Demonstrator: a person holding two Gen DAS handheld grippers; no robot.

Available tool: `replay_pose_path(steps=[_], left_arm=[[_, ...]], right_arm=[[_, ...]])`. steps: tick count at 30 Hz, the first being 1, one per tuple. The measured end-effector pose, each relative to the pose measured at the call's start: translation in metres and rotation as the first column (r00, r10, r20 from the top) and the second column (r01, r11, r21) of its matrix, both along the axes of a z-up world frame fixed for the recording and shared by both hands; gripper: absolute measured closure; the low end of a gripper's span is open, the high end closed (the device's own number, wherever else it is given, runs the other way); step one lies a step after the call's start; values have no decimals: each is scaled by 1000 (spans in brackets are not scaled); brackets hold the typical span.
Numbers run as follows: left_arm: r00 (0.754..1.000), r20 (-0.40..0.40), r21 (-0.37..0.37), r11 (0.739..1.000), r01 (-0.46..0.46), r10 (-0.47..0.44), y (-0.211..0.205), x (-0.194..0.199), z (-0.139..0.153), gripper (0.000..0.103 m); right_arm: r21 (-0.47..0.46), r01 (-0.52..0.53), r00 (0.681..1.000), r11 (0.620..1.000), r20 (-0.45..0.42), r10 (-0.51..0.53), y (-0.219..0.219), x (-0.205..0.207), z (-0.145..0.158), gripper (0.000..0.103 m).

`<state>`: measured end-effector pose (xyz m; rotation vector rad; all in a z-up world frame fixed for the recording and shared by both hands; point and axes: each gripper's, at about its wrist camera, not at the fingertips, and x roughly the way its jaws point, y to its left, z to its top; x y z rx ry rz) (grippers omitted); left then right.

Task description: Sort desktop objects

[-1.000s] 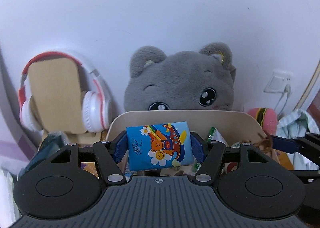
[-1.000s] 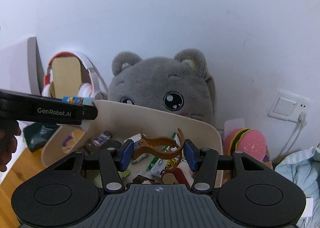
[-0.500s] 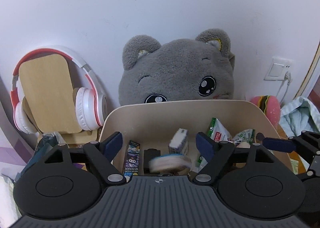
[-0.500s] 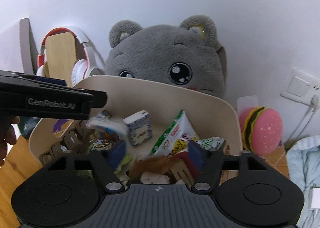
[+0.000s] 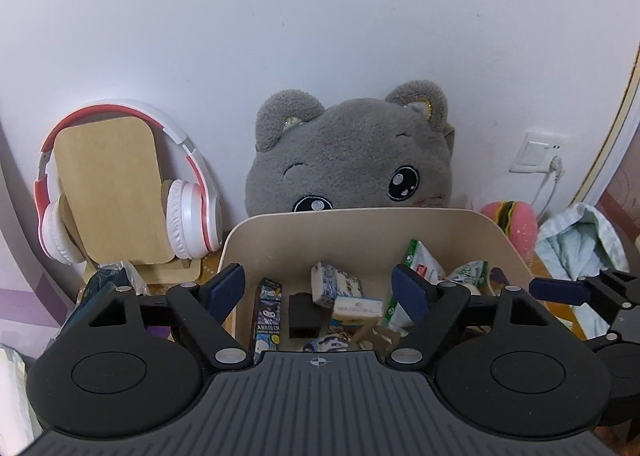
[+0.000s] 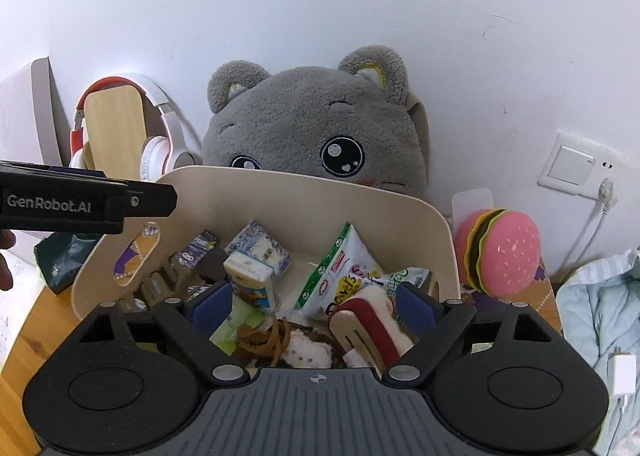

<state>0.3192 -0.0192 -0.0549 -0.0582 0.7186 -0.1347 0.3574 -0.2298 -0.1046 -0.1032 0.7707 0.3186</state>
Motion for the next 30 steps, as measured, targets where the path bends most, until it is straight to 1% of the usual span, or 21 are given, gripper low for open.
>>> replay_pose_path(steps=[3, 5, 8, 11, 15, 18, 22, 27, 30], left_arm=[[1000, -1, -18, 1000, 2, -2, 5, -10, 7, 21], [1000, -10, -28, 1000, 4, -4, 9, -18, 11, 21], [998, -63, -53, 999, 13, -17, 14, -27, 17, 21], [996, -75, -79, 996, 34, -40, 22, -43, 27, 21], [995, -67, -65, 996, 65, -69, 29, -69, 42, 21], [994, -66, -58, 995, 84, -88, 34, -85, 53, 21], [992, -61, -39, 993, 108, -111, 39, -111, 65, 21], [993, -52, -52, 994, 100, -103, 48, -144, 78, 21], [993, -47, -43, 994, 103, -105, 49, -162, 85, 21]], right_arm=[[1, 9, 1000, 1000, -2, -9, 2, -8, 5, 10], [4, 19, 1000, 1000, -1, -19, 3, -14, 10, 6], [23, 44, 999, 999, -11, -43, 3, -25, 20, 0], [50, 52, 999, 997, -1, -52, 1, -39, 32, 0], [34, 59, 998, 998, 24, -60, 4, -61, 47, 0], [43, 74, 997, 996, 26, -75, 5, -78, 58, 0], [47, 67, 997, 997, 42, -69, 10, -103, 69, 0], [53, 66, 997, 996, 42, -68, 15, -130, 81, 0], [29, 69, 996, 997, 61, -70, 18, -151, 89, 0]])
